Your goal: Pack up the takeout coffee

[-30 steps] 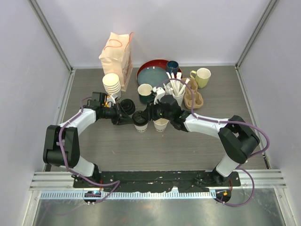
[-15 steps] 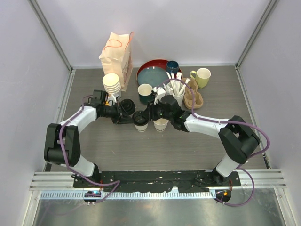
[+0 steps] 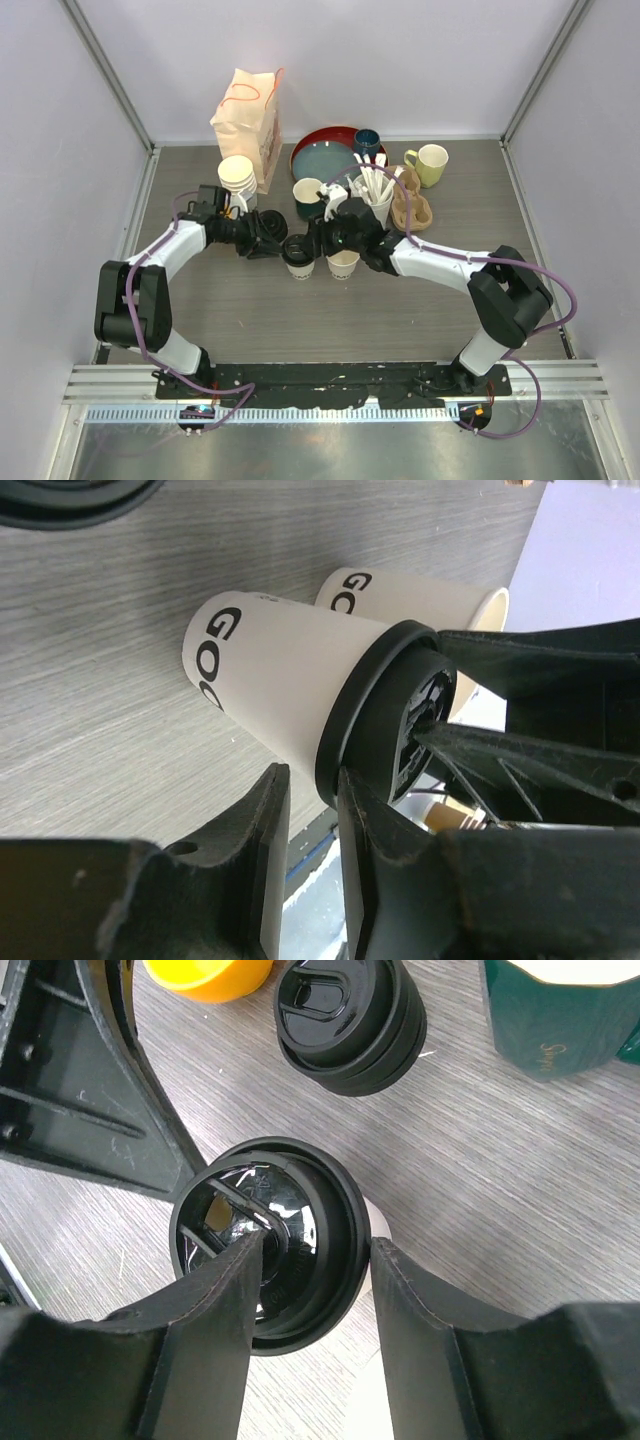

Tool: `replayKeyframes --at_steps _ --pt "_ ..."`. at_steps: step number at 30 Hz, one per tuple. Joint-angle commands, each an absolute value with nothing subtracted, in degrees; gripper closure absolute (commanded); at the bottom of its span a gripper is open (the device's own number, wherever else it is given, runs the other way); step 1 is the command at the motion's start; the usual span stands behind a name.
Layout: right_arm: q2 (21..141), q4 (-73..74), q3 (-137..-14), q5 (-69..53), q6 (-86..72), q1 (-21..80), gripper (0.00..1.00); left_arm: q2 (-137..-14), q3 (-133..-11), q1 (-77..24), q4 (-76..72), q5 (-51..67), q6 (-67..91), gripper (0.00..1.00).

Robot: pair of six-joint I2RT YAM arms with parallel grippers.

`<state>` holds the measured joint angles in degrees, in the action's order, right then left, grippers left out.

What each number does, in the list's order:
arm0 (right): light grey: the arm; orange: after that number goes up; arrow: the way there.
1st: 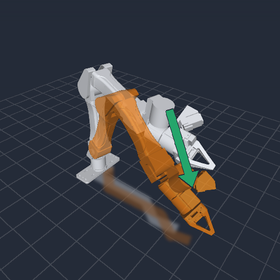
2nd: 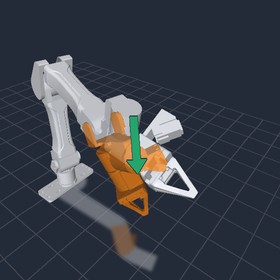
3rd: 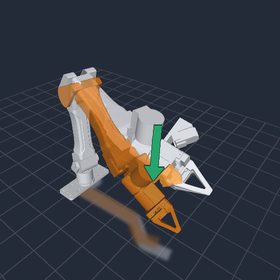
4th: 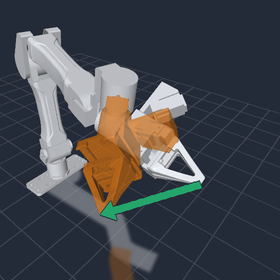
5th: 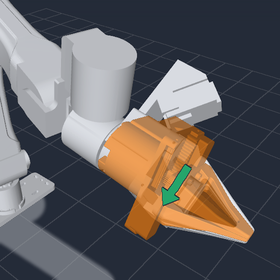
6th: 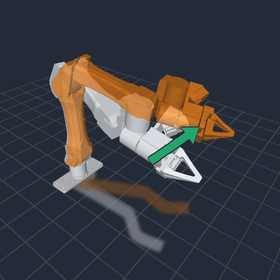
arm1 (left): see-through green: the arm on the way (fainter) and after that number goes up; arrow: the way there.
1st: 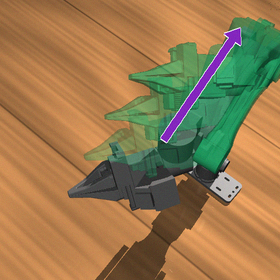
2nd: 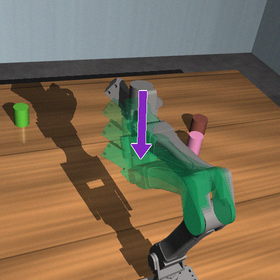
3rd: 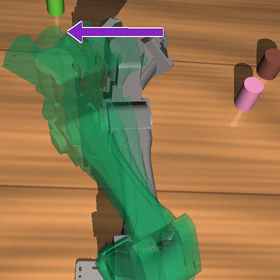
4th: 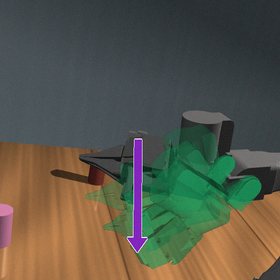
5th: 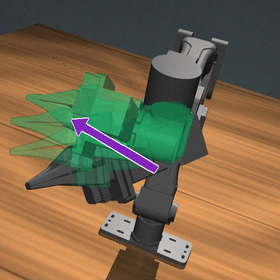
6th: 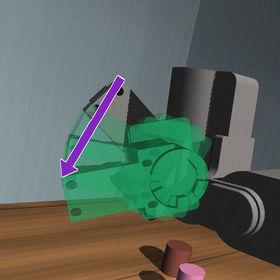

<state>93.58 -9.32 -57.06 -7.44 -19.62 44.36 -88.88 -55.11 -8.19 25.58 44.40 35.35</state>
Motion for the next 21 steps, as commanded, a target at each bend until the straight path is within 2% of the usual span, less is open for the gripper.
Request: replayKeyframes --at_steps 1,5,13,19,21 --pt "91.67 -5.89 -60.29 -8.62 -17.49 45.70 0.46 -88.86 -57.57 -7.83 24.87 40.69 33.58 0.70" --pt "91.84 -4.49 -62.57 -7.21 -16.09 45.70 0.40 -88.07 -58.80 -7.29 26.10 38.59 32.17 0.68" --pt "92.02 -2.29 -65.48 -5.71 -13.89 45.70 0.37 -85.96 -61.96 -7.29 28.65 36.83 28.92 0.57" --pt "90.89 -0.53 -66.71 -4.75 -12.66 45.70 0.36 -85.78 -65.56 -7.29 31.02 36.39 23.66 0.57" --pt "90.18 -0.44 -67.23 -4.31 -11.87 45.70 0.36 -86.83 -69.84 -7.29 33.21 33.24 16.29 0.57"
